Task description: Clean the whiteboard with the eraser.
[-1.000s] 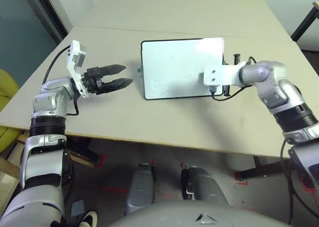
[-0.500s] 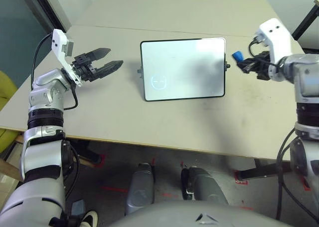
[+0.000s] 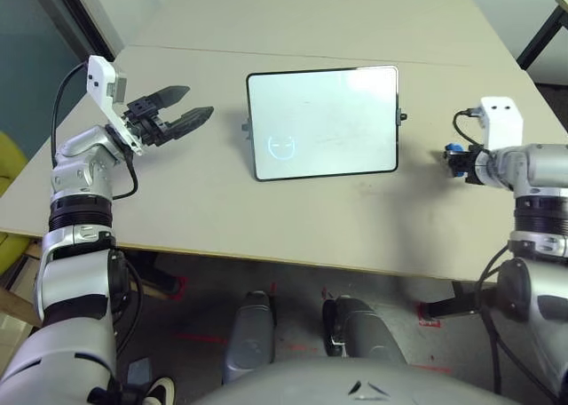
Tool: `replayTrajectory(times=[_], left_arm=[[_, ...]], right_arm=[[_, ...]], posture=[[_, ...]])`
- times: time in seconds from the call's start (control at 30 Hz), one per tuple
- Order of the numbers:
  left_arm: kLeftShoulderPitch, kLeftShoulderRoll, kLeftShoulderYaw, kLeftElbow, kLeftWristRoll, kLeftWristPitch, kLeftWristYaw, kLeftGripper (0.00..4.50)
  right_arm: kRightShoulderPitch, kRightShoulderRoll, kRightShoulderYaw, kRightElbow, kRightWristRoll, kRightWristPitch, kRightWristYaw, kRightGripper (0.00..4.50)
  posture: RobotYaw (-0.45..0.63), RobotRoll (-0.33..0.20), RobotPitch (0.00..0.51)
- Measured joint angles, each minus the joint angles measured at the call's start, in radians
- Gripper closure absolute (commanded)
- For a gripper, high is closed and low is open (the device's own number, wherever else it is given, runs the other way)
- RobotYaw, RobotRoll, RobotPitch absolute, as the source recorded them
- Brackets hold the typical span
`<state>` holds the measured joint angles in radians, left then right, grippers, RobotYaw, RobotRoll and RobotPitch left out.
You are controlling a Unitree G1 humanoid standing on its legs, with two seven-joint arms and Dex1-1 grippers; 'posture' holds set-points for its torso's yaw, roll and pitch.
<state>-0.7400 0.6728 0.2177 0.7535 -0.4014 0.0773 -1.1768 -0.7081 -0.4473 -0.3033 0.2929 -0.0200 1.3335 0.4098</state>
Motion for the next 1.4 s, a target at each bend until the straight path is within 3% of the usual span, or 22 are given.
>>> replayTrajectory(times=[0.27,0.37,0.47,0.57,0.63,0.73,0.8,1.0,1.23,1.4], left_arm=[[0.005,-0.001,0.000,0.007,0.000,0.002,-0.001,0.00],[0.005,0.001,0.000,0.009,0.000,0.002,-0.001,0.00],[0.003,0.006,0.001,0.011,0.000,0.002,0.001,0.00],[0.000,0.010,0.013,0.017,0.000,-0.002,0.016,0.00],[-0.003,0.009,0.019,0.026,0.002,-0.017,0.039,0.00],[-0.020,0.005,0.022,0.080,0.039,-0.074,0.145,0.00],[-0.037,0.003,0.026,0.140,0.088,-0.134,0.276,0.00],[-0.072,-0.006,0.036,0.308,0.203,-0.261,0.685,0.00],[-0.072,-0.045,0.045,0.382,0.233,-0.325,0.859,0.00],[-0.072,-0.066,0.048,0.415,0.245,-0.352,0.933,0.00]], right_arm=[[-0.029,0.021,-0.081,-0.022,0.085,0.072,-0.057,1.09],[-0.055,-0.017,-0.098,-0.065,0.134,0.139,-0.044,0.01],[-0.071,-0.086,-0.093,-0.117,0.176,0.157,-0.018,0.01],[-0.049,-0.151,-0.079,-0.156,0.209,0.058,0.028,0.01],[-0.002,-0.151,-0.098,-0.169,0.229,-0.096,0.053,0.01],[0.120,-0.135,-0.108,-0.126,0.229,-0.485,0.095,0.01],[0.177,-0.112,-0.107,-0.047,0.216,-0.704,0.074,0.01],[0.191,-0.037,-0.166,0.227,0.217,-1.115,-0.069,0.01],[0.156,-0.035,-0.155,0.466,0.172,-1.492,-0.207,0.01],[0.136,-0.017,-0.149,0.586,0.188,-1.594,-0.240,0.01]], posture=[[0.20,0.000,0.089],[0.19,0.000,0.087],[0.18,0.000,0.086],[0.18,0.000,0.082],[0.18,0.000,0.081],[0.18,0.000,0.080],[0.18,0.000,0.078],[0.18,0.000,0.070],[0.19,0.000,0.054],[0.19,0.000,0.035]])
